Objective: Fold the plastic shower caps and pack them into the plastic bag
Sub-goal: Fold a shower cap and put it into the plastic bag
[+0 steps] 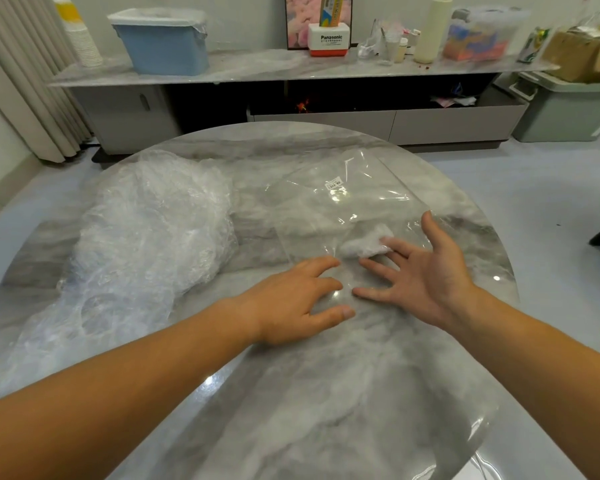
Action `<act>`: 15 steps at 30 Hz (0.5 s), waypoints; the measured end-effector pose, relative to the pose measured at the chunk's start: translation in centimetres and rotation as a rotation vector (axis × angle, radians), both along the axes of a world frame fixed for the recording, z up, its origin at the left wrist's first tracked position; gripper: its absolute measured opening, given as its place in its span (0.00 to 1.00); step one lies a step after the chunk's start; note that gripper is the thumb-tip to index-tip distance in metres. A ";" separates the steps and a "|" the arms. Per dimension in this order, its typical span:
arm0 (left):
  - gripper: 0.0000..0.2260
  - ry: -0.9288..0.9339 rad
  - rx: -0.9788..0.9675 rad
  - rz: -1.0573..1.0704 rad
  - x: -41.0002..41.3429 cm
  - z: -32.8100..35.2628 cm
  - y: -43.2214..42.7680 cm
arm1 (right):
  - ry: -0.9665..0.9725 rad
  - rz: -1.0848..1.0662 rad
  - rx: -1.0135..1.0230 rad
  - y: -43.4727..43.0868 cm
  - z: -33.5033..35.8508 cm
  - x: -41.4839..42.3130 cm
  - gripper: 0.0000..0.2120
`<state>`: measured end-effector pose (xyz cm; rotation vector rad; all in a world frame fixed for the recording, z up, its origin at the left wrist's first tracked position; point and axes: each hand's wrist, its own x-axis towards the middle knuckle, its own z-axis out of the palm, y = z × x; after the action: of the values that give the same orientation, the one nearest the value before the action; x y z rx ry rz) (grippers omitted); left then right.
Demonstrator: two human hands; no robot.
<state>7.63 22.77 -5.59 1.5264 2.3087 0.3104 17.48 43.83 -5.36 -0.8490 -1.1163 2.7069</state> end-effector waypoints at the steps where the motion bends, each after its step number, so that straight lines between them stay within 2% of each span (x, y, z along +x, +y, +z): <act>1: 0.31 -0.010 0.007 0.007 0.0 -0.1 0.0 | 0.001 0.013 0.012 0.0 -0.1 -0.1 0.45; 8: 0.37 0.137 -0.092 -0.009 0.4 -0.5 0.5 | 0.014 0.140 0.018 -0.9 -0.7 -1.6 0.47; 15: 0.34 0.104 0.047 -0.073 0.1 0.0 0.4 | 0.000 0.035 0.001 -2.6 -0.3 -4.6 0.49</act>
<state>7.71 23.12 -5.60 1.6827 2.3324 0.2740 12.87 41.21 -5.70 -0.8371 -1.1435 2.7335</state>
